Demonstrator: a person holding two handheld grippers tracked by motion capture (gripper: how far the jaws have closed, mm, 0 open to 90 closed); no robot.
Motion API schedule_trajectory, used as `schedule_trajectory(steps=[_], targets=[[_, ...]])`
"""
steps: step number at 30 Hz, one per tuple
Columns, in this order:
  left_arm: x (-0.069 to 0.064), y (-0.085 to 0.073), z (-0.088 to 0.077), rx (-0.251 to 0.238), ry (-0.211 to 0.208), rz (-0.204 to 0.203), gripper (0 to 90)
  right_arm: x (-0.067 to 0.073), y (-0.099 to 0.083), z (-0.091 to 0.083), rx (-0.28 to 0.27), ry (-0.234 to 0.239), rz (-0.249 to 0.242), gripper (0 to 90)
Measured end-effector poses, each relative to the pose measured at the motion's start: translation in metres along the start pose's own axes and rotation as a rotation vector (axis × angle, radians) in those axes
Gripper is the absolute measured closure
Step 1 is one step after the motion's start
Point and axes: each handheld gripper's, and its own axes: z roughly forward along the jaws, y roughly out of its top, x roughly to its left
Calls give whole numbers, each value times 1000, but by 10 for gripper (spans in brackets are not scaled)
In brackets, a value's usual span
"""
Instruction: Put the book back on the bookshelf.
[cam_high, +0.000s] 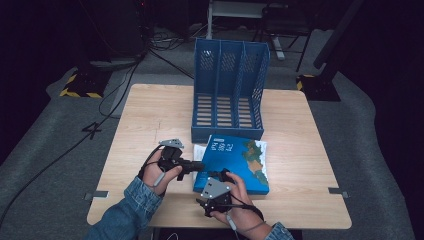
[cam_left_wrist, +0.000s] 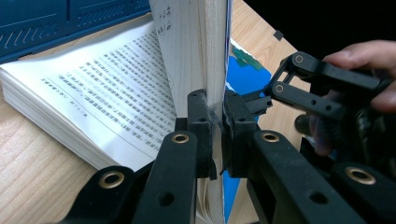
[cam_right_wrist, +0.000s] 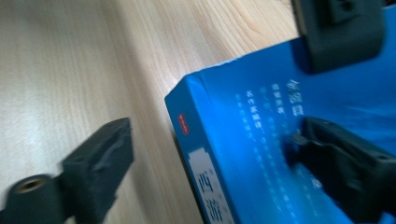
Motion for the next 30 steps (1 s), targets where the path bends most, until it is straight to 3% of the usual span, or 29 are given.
schedule_trajectory(steps=[5, 9, 14, 21, 24, 30], targets=[[2, 0, 1, 1, -5, -16, 836, 12, -6, 11, -3, -132, -114, 13], [4, -1, 2, 1, 1, -32, 836, 11, -9, 16, 1, -178, -161, 7], [7, -4, 3, 17, 14, -50, 836, 3, -17, 21, 14, -209, -151, 7], [10, -6, 5, 21, 31, -74, 832, -3, -19, 27, 40, -193, -133, 0], [9, -8, 6, 10, 47, -82, 827, -4, -17, 28, 52, -180, -120, 5], [9, -13, 6, -28, 40, -101, 826, -3, -13, 29, 83, -185, -127, 3]])
